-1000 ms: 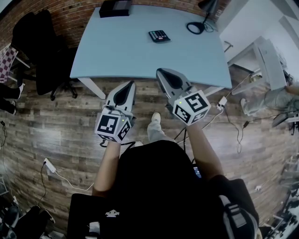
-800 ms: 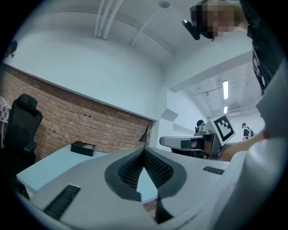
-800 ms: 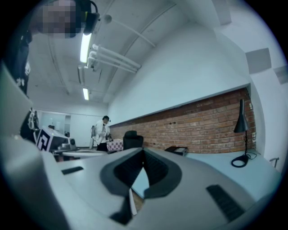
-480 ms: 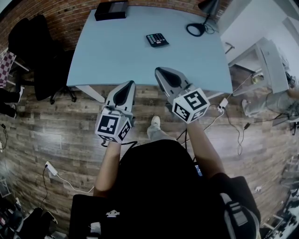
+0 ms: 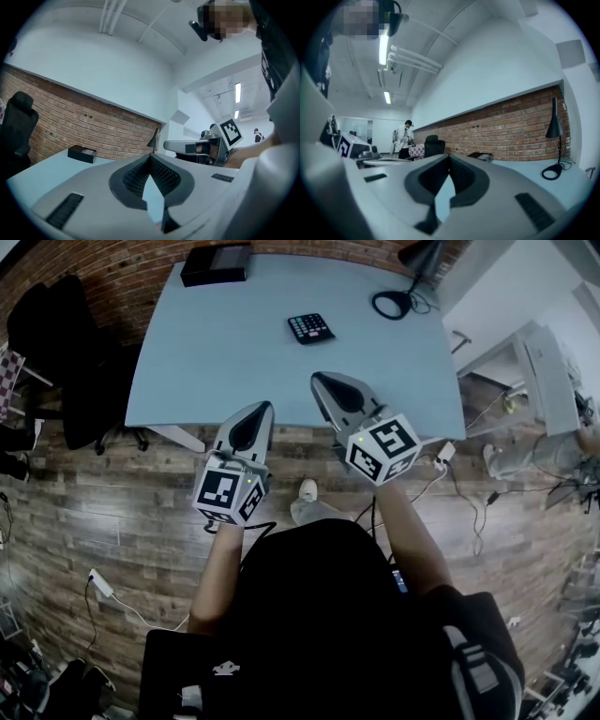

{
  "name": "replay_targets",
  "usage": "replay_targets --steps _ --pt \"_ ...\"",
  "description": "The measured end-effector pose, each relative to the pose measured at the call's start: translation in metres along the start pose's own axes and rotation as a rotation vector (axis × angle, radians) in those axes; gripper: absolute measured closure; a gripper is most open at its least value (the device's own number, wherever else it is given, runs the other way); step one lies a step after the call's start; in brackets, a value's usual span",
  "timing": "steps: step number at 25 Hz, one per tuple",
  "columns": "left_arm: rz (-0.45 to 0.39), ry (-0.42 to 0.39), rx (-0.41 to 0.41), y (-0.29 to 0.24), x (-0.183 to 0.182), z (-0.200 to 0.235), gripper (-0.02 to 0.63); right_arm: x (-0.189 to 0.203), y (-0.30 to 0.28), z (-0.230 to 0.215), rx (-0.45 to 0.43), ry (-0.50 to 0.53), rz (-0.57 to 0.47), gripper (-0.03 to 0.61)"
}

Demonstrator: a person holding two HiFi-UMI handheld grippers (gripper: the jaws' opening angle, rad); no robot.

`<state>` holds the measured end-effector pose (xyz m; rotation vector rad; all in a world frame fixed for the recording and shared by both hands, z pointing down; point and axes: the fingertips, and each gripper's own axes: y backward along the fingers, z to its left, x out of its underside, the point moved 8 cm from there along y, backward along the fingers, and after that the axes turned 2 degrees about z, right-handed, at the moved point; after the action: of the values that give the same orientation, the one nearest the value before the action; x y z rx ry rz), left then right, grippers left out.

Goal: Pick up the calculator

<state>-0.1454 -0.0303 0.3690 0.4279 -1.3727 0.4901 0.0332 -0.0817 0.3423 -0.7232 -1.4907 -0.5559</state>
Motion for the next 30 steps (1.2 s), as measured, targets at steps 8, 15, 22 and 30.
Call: replay_targets --steps 8,15,22,30 --pt "0.008 0.006 -0.022 -0.027 0.0 0.01 0.611 0.002 -0.013 -0.029 -0.009 -0.015 0.013 0.574" --pt "0.045 -0.02 -0.044 -0.057 -0.001 0.015 0.606 0.0 -0.024 -0.059 -0.022 -0.029 0.015 0.574" --pt "0.055 -0.022 -0.051 -0.086 0.0 0.015 0.606 0.002 -0.032 -0.091 -0.031 -0.056 0.013 0.574" --pt "0.072 -0.013 -0.064 -0.121 0.005 0.013 0.606 0.005 -0.039 -0.126 -0.046 -0.079 0.012 0.574"
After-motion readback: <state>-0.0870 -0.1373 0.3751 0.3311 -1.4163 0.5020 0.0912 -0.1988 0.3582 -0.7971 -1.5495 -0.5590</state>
